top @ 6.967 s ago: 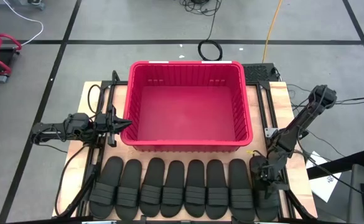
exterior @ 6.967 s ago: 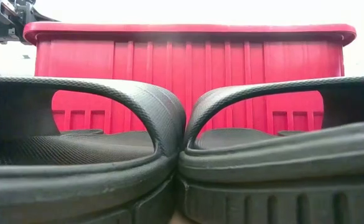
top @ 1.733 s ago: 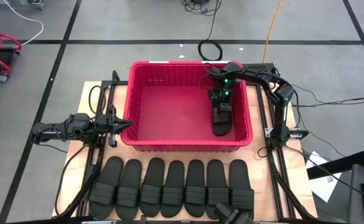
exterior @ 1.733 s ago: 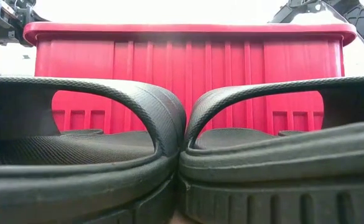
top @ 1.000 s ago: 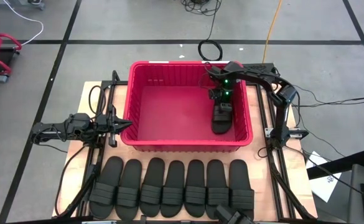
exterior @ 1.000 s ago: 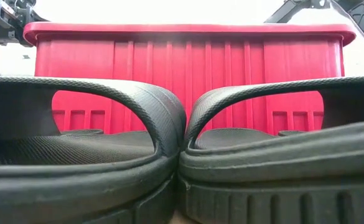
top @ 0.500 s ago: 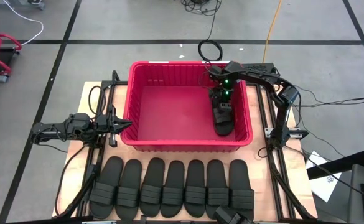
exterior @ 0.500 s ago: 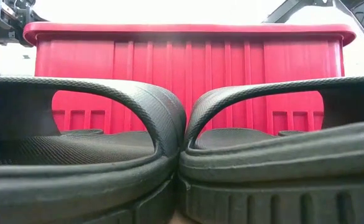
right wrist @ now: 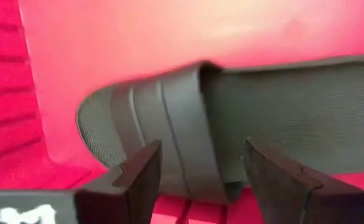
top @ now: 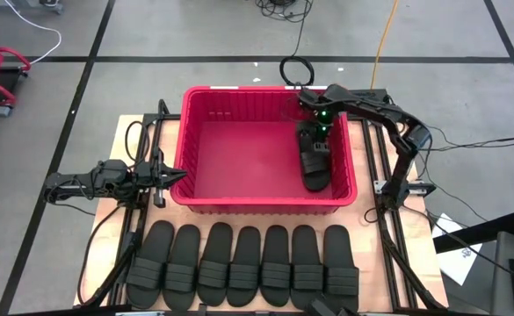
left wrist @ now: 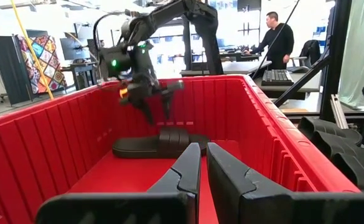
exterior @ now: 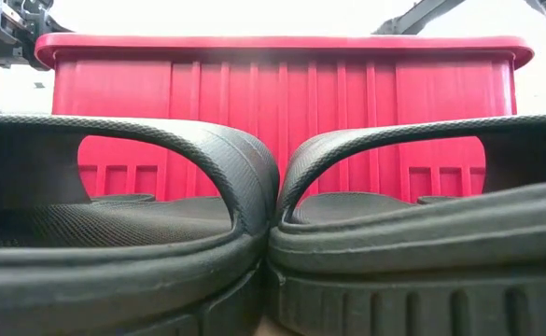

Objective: Pick and place slides into bin
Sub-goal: Put the black slipper into the bin

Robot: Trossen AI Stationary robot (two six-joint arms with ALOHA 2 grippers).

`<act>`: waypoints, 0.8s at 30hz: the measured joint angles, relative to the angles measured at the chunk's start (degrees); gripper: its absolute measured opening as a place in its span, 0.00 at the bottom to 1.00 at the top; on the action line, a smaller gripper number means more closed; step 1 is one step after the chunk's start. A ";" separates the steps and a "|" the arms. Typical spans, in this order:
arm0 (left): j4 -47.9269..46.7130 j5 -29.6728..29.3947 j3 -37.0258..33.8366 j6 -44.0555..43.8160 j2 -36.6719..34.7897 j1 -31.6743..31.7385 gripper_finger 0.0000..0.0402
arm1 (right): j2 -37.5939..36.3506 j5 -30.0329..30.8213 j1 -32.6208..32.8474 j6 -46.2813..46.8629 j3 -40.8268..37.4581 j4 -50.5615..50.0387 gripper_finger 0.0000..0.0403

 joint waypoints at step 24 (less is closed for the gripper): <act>0.01 0.03 0.00 -0.50 0.00 -0.01 0.08 | 2.06 -1.51 10.33 2.40 0.01 12.19 0.01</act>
